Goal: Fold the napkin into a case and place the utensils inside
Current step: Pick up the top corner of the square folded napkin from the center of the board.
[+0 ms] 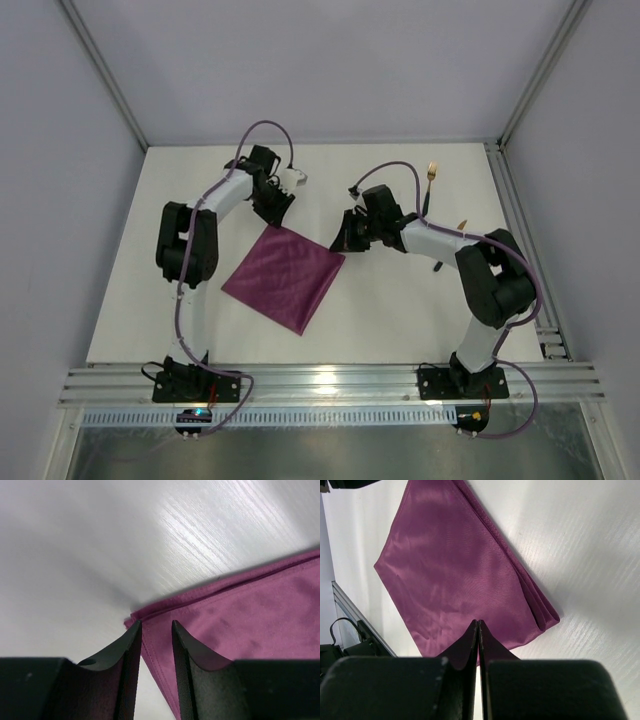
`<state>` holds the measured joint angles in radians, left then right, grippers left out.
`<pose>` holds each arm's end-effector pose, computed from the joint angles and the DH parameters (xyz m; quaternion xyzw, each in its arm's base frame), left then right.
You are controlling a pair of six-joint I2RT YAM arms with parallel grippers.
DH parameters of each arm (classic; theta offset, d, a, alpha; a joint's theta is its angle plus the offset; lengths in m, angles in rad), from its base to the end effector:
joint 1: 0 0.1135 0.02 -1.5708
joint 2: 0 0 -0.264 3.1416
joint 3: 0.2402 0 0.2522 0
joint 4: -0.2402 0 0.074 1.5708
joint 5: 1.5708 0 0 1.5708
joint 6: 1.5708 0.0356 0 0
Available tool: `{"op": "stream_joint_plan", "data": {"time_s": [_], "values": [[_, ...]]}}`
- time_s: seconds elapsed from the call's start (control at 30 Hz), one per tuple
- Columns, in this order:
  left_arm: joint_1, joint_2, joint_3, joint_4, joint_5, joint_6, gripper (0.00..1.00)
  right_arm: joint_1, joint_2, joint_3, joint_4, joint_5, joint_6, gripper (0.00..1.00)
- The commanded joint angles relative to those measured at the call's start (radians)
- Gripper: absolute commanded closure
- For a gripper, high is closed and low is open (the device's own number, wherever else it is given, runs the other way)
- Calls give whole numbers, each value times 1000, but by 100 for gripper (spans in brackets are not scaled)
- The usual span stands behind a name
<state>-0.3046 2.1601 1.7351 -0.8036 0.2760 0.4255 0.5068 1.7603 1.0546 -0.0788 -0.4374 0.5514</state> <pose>0.4273 -0.1445 0.1847 0.3703 0.9034 -0.1251 0.1765 0.3164 0.1929 0.1845 -0.0630 0.9033 0.3618 0.2217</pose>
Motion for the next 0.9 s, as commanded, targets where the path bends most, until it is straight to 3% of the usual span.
{"op": "stream_joint_plan", "data": {"time_s": [0.0, 0.6, 0.87], "values": [[10, 21, 49, 55, -6, -25, 68, 4, -15, -10, 10, 2, -22, 96], [32, 20, 21, 9, 31, -4, 70, 2, -15, -30, 16, 14, -19, 96], [33, -14, 7, 4, 34, 2, 82, 4, -10, -25, 13, 14, -15, 96]]}}
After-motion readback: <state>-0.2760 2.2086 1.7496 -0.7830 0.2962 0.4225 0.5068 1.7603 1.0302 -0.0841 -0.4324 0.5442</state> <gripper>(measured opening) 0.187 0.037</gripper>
